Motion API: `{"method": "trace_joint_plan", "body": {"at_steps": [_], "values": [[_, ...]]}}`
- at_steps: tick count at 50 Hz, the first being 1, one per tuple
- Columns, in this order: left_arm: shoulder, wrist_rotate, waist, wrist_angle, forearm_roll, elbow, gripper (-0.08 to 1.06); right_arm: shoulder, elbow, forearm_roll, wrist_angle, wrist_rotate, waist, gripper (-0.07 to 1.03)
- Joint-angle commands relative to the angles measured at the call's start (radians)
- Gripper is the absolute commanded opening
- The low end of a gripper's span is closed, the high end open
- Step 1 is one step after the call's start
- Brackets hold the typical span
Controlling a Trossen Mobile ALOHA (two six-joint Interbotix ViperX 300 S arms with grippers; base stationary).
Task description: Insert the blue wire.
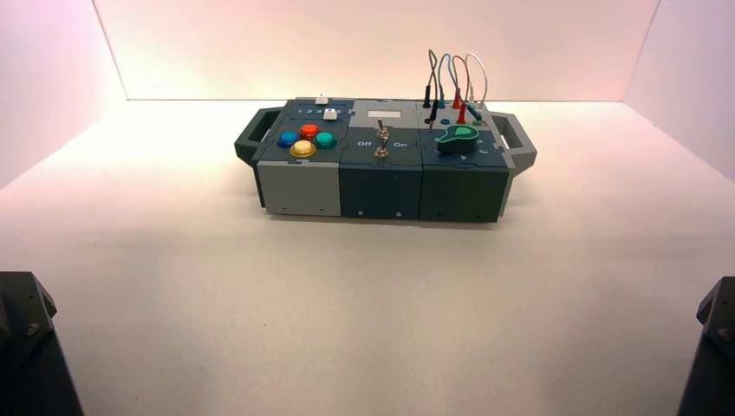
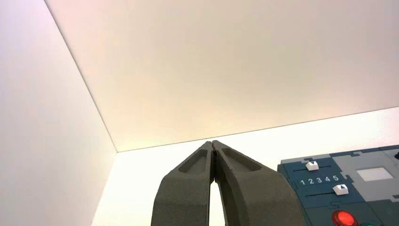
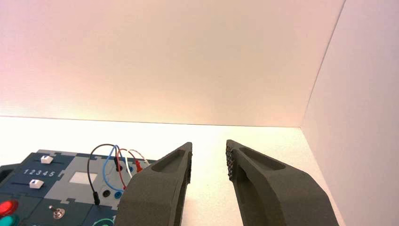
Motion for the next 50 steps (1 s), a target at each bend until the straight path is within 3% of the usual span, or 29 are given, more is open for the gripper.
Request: {"method": "trace_joint_plan", "body": {"at_steps": [1, 31, 44, 50], "values": [[0.003, 0.005, 0.003, -0.008, 0.003, -0.028, -0.03, 0.005, -0.023, 0.003, -0.006, 0.003, 0.0, 0.4], [0.0, 0.006, 0.002, 0.008, 0.005, -0.032, -0.03, 0.006, -0.034, 0.008, 0.031, 0.006, 0.0, 0.4], [-0.002, 0.006, -0.003, 0.097, 0.014, -0.054, -0.03, 0.023, -0.064, 0.008, 0.126, 0.006, 0.014, 0.41], [-0.012, 0.009, -0.026, 0.153, 0.023, -0.075, -0.03, 0.046, -0.089, 0.008, 0.178, 0.005, 0.038, 0.47]]}}
